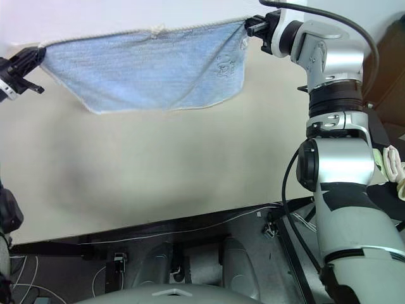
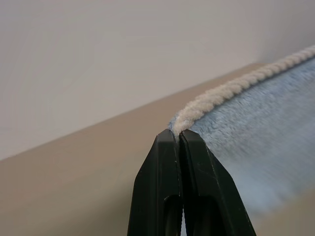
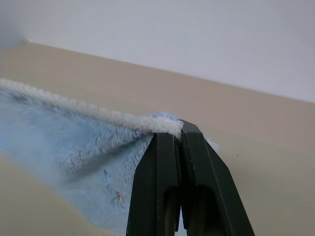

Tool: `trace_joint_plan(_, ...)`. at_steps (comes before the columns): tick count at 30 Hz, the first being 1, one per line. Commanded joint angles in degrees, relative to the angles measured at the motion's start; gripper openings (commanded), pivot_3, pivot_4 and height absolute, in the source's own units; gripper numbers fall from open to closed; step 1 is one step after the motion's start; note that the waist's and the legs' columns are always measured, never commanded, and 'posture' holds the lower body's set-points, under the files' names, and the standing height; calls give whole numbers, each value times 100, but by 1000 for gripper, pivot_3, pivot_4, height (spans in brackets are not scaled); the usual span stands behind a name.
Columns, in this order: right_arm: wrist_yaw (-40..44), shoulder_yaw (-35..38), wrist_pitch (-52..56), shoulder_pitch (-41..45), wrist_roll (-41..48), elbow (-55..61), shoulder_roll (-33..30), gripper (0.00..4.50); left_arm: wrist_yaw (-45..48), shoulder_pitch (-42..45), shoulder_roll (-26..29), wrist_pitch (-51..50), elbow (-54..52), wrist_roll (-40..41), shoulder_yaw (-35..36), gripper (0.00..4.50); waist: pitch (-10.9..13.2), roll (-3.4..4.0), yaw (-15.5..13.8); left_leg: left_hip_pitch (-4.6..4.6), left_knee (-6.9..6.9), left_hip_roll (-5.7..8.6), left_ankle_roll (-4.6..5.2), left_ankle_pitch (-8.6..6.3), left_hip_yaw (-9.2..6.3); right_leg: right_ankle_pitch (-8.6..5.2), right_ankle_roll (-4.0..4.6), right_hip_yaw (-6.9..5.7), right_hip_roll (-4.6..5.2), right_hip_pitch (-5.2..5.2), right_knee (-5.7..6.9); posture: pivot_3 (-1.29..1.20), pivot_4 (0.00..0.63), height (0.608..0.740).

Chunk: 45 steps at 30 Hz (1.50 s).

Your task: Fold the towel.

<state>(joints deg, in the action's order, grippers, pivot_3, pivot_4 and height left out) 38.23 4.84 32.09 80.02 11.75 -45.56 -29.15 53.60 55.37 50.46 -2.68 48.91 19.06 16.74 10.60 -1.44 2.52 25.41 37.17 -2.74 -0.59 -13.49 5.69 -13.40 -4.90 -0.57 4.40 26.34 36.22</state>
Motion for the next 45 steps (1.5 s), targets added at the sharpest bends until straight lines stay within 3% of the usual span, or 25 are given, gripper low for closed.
trace_joint_plan(1,7,57,-200,117,-60,149,-127,0,74,434,12,482,570,-263,-98,52,0,0,-4,2,1,0,0,0,1,0,-1,0,0,1,0,0,150,740)
trace_joint_plan(12,-194,275,-863,223,-77,-195,-368,0,-1065,2079,-164,1300,2464,-993,-229,52,0,0,-8,6,11,1,16,-9,1,7,-12,0,0,0,0,0,150,740)
trace_joint_plan(18,607,234,6,-951,290,1582,-893,0,-187,2101,-90,1204,2597,-1103,-231,52,-1,-2,-14,6,7,1,11,-6,2,6,-15,0,0,-1,-4,0,150,740)
trace_joint_plan(26,1206,736,1734,-3181,1476,4787,-1808,0,1592,1493,228,846,2501,-945,-104,52,0,0,4,-1,17,-1,17,-10,4,5,-16,3,-2,0,2,0,150,740)
trace_joint_plan(34,1178,961,2353,-4046,2037,5689,-2166,0,3198,523,644,580,2088,-1119,-452,52,0,-2,-16,-3,89,-6,28,-17,1,6,-14,9,-1,-7,54,0,150,740)
trace_joint_plan(37,1540,972,2514,-4600,2352,6166,-2455,0,3724,26,856,342,1765,-1063,-609,52,-2,-5,-45,-5,102,-5,29,-17,-4,5,-11,11,4,-6,78,0,150,740)
trace_joint_plan(42,2075,816,2297,-5735,2423,6784,-3029,0,3890,-1076,1262,-523,453,-80,-801,52,-4,-8,-113,-5,105,-7,29,-17,-10,4,-10,11,8,-6,84,0,150,740)
trace_joint_plan(45,2228,940,2244,-6149,2539,6900,-3058,0,3890,-1698,1508,-610,-15,-9,-648,52,-5,-10,-124,-8,111,-8,29,-17,-9,5,-9,13,8,-7,86,0,150,740)
